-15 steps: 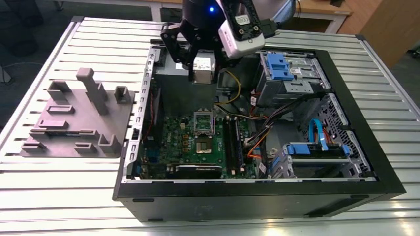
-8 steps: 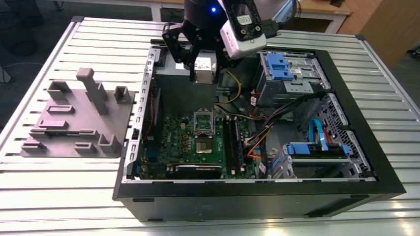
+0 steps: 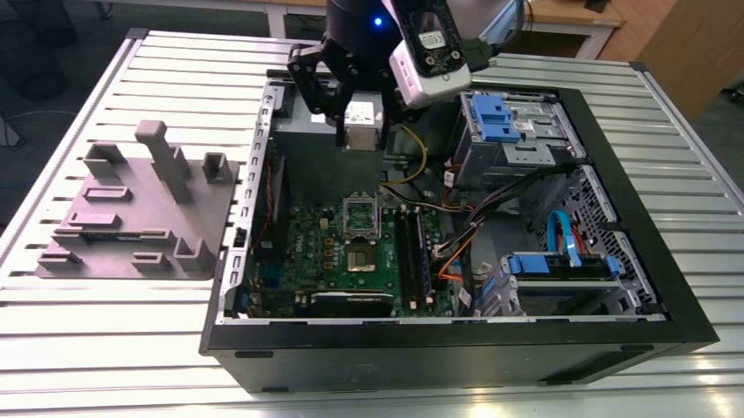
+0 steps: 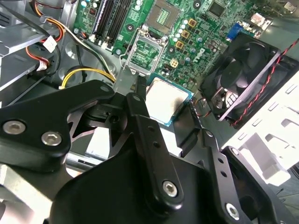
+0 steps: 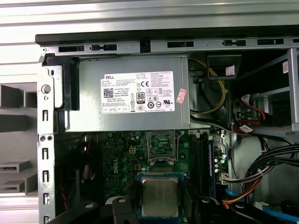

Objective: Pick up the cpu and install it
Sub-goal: 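Place the cpu into insertion slot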

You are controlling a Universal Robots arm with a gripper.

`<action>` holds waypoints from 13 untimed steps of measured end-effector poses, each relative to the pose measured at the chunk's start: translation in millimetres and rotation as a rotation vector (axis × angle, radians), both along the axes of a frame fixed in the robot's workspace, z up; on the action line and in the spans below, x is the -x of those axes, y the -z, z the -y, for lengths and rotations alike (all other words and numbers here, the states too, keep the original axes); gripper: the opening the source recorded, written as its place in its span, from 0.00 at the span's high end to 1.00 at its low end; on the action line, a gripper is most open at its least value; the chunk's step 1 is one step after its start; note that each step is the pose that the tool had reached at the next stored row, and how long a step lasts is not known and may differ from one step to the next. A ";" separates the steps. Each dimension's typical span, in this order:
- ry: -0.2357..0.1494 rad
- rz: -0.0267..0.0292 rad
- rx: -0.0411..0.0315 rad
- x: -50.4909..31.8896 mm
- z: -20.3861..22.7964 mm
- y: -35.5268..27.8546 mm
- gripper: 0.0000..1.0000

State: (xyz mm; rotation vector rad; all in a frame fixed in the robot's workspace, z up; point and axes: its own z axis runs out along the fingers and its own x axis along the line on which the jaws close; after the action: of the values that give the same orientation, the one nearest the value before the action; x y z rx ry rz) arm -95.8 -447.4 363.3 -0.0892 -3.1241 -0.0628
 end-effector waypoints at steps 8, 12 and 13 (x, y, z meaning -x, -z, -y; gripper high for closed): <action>0.000 0.0000 0.0001 0.0 0.7 3.1 0.53; 0.000 0.0000 0.0000 0.0 0.8 3.9 0.53; 0.000 0.0000 0.0001 0.0 0.8 4.0 0.53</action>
State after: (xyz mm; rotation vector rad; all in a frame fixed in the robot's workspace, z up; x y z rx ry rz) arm -95.8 -448.2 359.3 -0.0891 -3.1241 -0.0627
